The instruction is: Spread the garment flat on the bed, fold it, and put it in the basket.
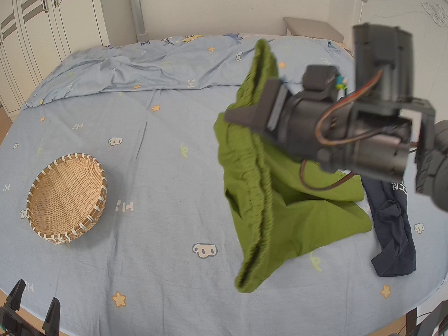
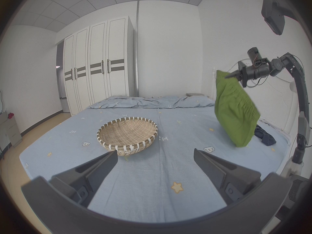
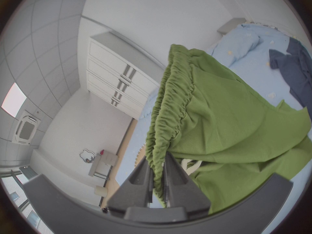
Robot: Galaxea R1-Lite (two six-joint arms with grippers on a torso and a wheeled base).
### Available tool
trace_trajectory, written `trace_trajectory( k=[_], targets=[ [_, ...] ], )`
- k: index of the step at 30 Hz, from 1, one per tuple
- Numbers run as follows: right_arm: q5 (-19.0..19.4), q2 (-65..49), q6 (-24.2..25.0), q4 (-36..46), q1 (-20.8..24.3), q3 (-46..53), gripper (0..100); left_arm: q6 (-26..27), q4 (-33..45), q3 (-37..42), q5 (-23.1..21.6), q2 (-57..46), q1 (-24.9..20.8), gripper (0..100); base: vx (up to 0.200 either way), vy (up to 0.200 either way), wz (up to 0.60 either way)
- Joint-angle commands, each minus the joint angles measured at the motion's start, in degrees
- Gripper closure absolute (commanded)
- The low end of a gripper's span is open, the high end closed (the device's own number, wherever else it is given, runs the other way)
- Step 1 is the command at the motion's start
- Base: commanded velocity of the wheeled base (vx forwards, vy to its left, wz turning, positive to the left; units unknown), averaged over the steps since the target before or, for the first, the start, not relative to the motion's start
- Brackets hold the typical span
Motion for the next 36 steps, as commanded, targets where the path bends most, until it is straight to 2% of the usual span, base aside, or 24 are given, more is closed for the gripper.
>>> trace_trajectory(
  k=[1, 8, 9, 17, 23, 25, 28, 29, 33, 34, 36],
  targets=[
    [-4.2, 12.4, 0.2, 0.0, 6.1, -3.5, 100, 0.0, 0.0, 1.0, 0.0, -0.9, 0.0, 0, 0.0, 0.0, 0.0],
    [-3.6, 17.8, -1.4, 0.1, 3.8, -6.5, 100, 0.0, 0.0, 1.0, 0.0, -0.9, 0.0, 0, 0.0, 0.0, 0.0],
    [-3.4, 18.6, -1.8, 0.2, 3.4, -7.2, 0, 0.0, 0.0, 1.0, 0.0, -0.9, 0.0, 0, 0.0, 0.0, 0.0],
    [-2.8, 22.9, -3.8, 0.3, 2.3, -11.6, 0, 0.0, 0.0, 1.0, 0.0, -0.9, 0.0, 0, 0.0, 0.0, 0.0],
    [-2.7, 22.6, -3.8, 1.4, 1.7, -11.1, 0, 0.0, 0.0, 1.0, 0.0, -0.9, 0.0, 0, 0.0, 0.0, 0.0],
    [-2.8, 22.2, -3.8, 2.2, 0.4, -10.2, 0, 0.0, 0.0, 1.0, 0.0, -0.9, 0.0, 0, 0.0, 0.0, 0.0],
    [-2.5, 16.5, -3.8, 2.4, -4.0, -3.8, 0, 0.0, 0.0, 1.0, 0.0, -0.9, 0.0, 0, 0.0, 0.0, 0.0],
    [-1.9, 14.4, -3.8, 2.2, -5.5, -1.7, 0, 0.0, 0.0, 1.0, 0.0, -0.9, 0.0, 0, 0.0, 0.0, 0.0],
    [6.6, 8.3, -3.9, 1.9, -12.8, 8.5, 0, 0.0, 0.1, 1.0, 0.0, -0.9, 0.0, 0, 0.0, 0.0, 0.0],
    [6.8, 8.1, -3.9, 1.9, -13.0, 9.0, 0, 0.0, 0.0, 1.0, 0.0, -0.9, 0.0, 0, 0.0, 0.0, 0.0],
    [10.1, 4.6, -3.9, -0.2, -18.1, 16.0, 0, 0.4, 0.0, 1.0, -0.2, -0.9, 0.0, 0, 0.0, 0.0, 0.0]
  ],
)
